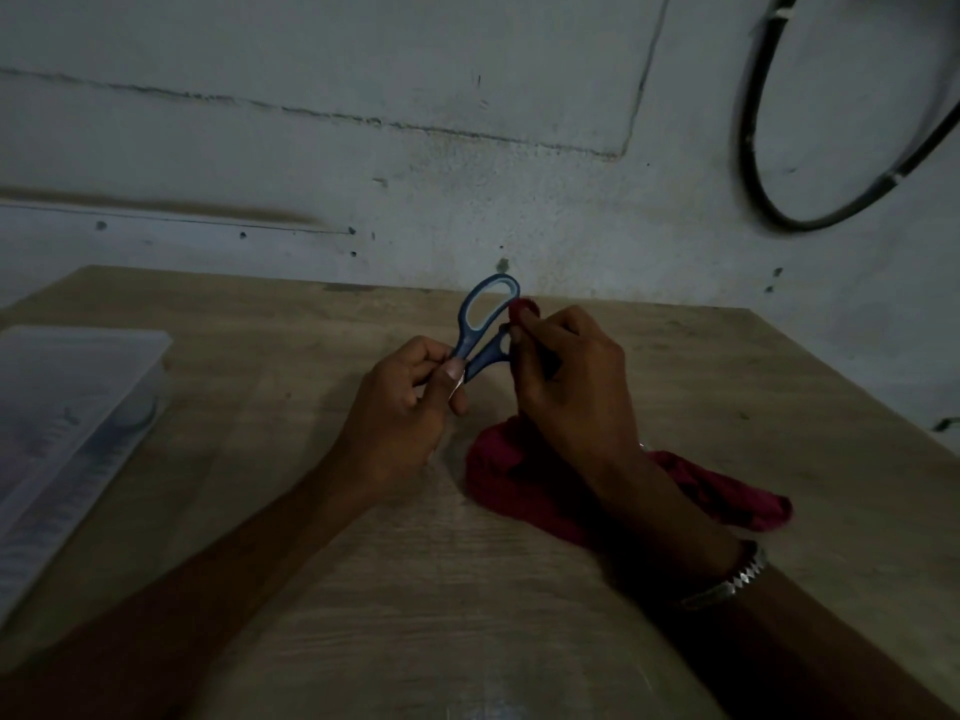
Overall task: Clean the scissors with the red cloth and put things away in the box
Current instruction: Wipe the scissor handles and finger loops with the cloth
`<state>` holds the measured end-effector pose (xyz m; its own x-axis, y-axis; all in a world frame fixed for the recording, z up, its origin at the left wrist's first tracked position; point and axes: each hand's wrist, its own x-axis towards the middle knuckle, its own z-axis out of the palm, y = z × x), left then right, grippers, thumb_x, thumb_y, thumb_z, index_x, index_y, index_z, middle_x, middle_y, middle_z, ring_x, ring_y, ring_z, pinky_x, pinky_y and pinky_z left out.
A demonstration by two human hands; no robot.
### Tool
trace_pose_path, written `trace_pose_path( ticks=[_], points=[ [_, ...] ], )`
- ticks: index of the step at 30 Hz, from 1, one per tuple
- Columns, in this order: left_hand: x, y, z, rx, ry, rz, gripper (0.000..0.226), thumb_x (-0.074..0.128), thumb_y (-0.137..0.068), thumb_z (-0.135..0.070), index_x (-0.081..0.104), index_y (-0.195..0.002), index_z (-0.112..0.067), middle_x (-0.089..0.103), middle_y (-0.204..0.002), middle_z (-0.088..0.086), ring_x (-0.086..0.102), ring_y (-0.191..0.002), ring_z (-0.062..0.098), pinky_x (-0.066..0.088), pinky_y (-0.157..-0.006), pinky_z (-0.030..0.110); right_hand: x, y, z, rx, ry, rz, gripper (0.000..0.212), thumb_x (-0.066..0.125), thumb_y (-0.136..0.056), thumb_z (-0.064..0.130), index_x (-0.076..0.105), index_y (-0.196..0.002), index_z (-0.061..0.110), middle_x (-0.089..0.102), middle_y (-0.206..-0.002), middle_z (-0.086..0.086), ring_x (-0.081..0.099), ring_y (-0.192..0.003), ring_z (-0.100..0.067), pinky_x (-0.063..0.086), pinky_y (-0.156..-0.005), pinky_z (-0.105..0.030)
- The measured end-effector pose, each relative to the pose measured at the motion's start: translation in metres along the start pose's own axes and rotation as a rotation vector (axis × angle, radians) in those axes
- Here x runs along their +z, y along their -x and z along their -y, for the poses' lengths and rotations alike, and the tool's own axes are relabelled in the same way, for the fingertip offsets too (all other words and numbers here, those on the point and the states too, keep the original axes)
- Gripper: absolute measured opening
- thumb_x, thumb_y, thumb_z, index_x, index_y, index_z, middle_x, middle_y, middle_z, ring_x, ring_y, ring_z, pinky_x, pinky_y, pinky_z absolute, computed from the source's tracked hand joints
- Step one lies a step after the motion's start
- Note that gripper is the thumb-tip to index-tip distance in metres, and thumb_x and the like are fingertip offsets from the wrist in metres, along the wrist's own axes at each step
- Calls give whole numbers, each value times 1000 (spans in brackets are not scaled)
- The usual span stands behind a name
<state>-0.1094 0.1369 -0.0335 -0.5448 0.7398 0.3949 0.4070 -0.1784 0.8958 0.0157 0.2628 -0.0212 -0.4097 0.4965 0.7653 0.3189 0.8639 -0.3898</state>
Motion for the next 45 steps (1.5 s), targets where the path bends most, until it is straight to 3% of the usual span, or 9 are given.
trace_pose_path(
  ticks=[6, 12, 14, 16, 20, 26, 34, 39, 45],
  points=[
    [-5, -1, 2, 19, -42, -64, 14, 52, -103, -20, 63, -102, -11, 70, -81, 11, 47, -37, -3, 36, -39, 14, 1, -2, -1, 466, -472, 31, 26, 77, -97, 33, 83, -116, 16, 84, -94, -2, 80, -83, -15, 66, -75, -37],
    [1, 0, 5, 189, -258, -132, 9, 53, -102, -21, 62, -106, -18, 69, -75, -8, 65, -64, 2, 48, -53, 14, 2, 4, 27, 1154, -1234, 166, 25, 76, -97, 21, 79, -111, 1, 76, -88, -12, 65, -51, -13, 55, -49, -28],
    [2, 0, 6, 181, -256, -137, 10, 54, -102, -22, 63, -106, -19, 69, -77, -10, 67, -70, 3, 49, -58, 13, 8, 7, 29, 1229, -1437, 378, 34, 74, -99, 26, 76, -123, 2, 77, -111, -13, 73, -73, -19, 64, -72, -38],
    [3, -1, 5, 127, -168, -124, 11, 53, -103, -23, 63, -105, -18, 71, -80, -7, 65, -61, 1, 49, -53, 16, 11, 10, 29, 1197, -1510, 474, 38, 75, -98, 28, 76, -127, 4, 76, -125, -14, 72, -105, -24, 61, -95, -44],
    [1, -4, -2, -21, -30, -72, 14, 52, -104, -25, 62, -104, -17, 71, -79, 0, 52, -38, 10, 42, -39, 22, 2, 2, 30, 1224, -1356, 300, 37, 81, -92, 21, 76, -120, -3, 71, -82, -8, 65, -56, -17, 57, -55, -32],
    [-6, -2, -3, -183, -4, -20, 22, 47, -106, -26, 64, -95, -16, 66, -60, -11, 49, -38, 8, 38, -37, 20, -16, -11, 14, 905, -1076, 65, 19, 79, -94, 16, 82, -108, 4, 78, -81, -8, 69, -66, -15, 61, -60, -28],
    [-32, -12, -5, -787, 1037, 345, 31, 40, -99, -15, 67, -106, -1, 43, -63, -3, 32, -34, 4, 22, -29, 13, -7, -8, 20, 325, -604, -83, 22, 69, -104, 21, 77, -124, 23, 78, -109, 8, 74, -102, -1, 59, -89, -19],
    [-27, -7, -8, -788, 827, 573, 24, 40, -95, -12, 62, -87, -5, 34, -59, -3, 25, -33, 2, 13, -30, 16, -2, 2, 26, 115, -408, -119, 24, 66, -105, 13, 76, -127, 9, 69, -103, 2, 66, -89, 7, 49, -75, -6],
    [-23, -3, -10, -724, 698, 575, 24, 39, -92, -13, 53, -73, -9, 32, -58, -2, 22, -33, 3, 7, -37, 20, 7, 7, 26, -20, -149, 26, 35, 58, -108, 10, 65, -142, 10, 60, -117, -4, 66, -83, -13, 61, -65, -37]
  ],
)
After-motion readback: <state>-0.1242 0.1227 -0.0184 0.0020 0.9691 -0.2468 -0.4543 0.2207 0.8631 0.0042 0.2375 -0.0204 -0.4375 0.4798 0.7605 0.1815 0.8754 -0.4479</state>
